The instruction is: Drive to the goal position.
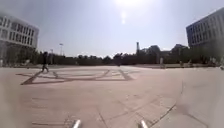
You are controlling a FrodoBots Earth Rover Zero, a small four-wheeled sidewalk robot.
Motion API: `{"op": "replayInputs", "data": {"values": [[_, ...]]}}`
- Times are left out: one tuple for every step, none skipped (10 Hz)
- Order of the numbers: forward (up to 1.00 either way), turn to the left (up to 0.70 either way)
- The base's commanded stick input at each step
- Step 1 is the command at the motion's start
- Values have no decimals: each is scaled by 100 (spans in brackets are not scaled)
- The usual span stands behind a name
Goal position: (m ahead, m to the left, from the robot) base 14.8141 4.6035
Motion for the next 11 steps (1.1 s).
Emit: {"op": "replayInputs", "data": {"values": [[70,0],[70,0],[70,0],[70,0],[70,0],[70,0],[70,0],[70,0],[70,0],[70,0],[70,0]]}}
